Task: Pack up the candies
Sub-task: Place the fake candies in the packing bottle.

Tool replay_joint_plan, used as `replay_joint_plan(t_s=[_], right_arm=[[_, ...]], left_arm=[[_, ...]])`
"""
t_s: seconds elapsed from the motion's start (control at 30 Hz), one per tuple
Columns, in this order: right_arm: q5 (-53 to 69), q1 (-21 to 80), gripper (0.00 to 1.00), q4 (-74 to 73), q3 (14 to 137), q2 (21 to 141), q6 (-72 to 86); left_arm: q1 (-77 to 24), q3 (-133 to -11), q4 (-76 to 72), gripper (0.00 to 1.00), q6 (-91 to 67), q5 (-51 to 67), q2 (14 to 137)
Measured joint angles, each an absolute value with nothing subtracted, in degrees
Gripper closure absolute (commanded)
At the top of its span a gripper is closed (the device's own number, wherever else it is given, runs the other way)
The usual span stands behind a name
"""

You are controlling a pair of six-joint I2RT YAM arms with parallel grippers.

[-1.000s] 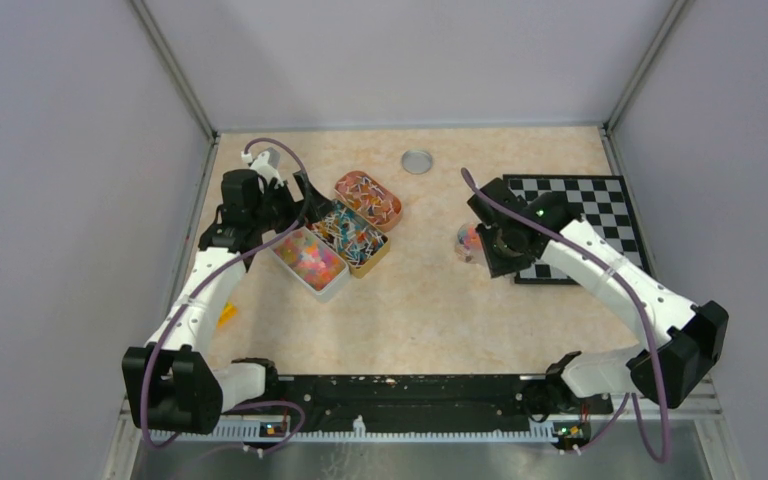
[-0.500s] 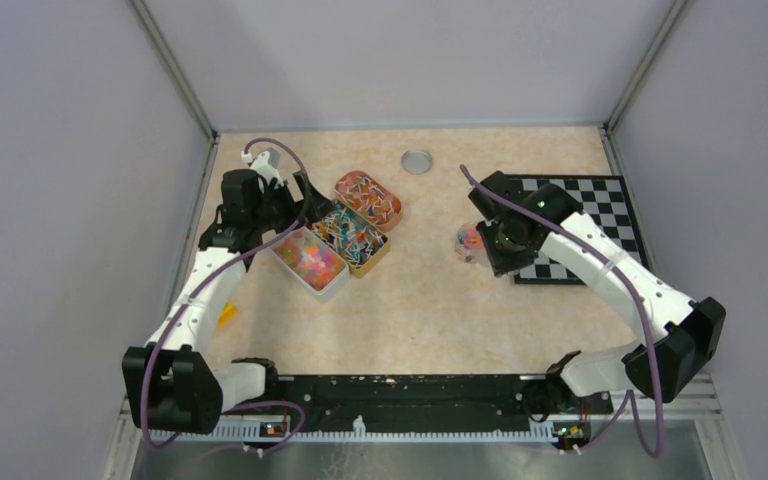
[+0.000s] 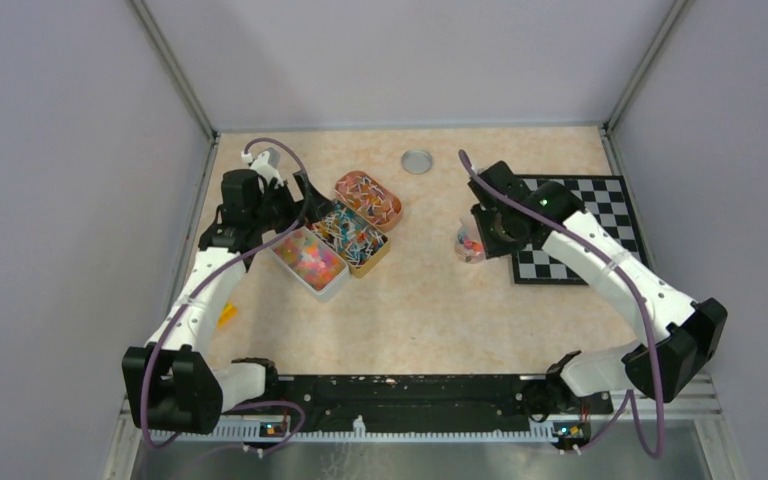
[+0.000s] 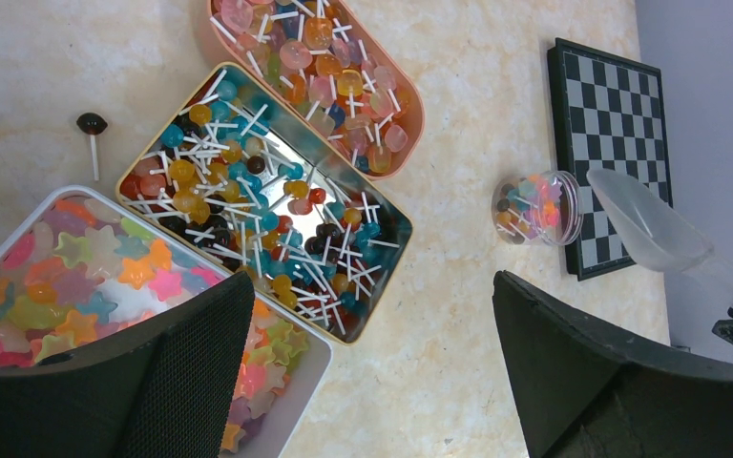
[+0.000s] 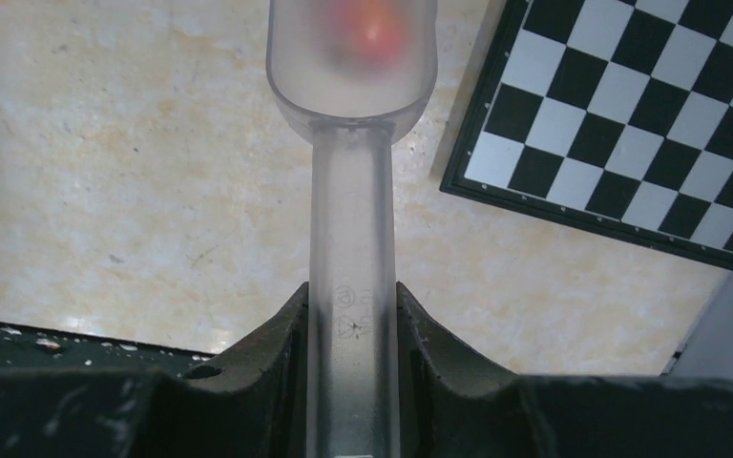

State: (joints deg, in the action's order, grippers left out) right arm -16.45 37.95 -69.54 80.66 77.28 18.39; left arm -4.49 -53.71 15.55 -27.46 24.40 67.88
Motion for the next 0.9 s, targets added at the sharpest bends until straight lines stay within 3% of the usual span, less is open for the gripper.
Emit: replay_joint_plan(t_s=[0.53, 0.9], right_arm=[[-15.4, 37.8, 1.00, -30.0, 67.3, 73.1, 18.3], [-14.3, 37.7, 1.00, -15.2, 63.7, 86.0, 20.2]], left_arm=[[-4.5, -53.6, 15.6, 0.01, -27.4, 23.0, 66.8], [-4.5, -53.4, 15.5, 0.01, -27.3, 21.8, 65.8]])
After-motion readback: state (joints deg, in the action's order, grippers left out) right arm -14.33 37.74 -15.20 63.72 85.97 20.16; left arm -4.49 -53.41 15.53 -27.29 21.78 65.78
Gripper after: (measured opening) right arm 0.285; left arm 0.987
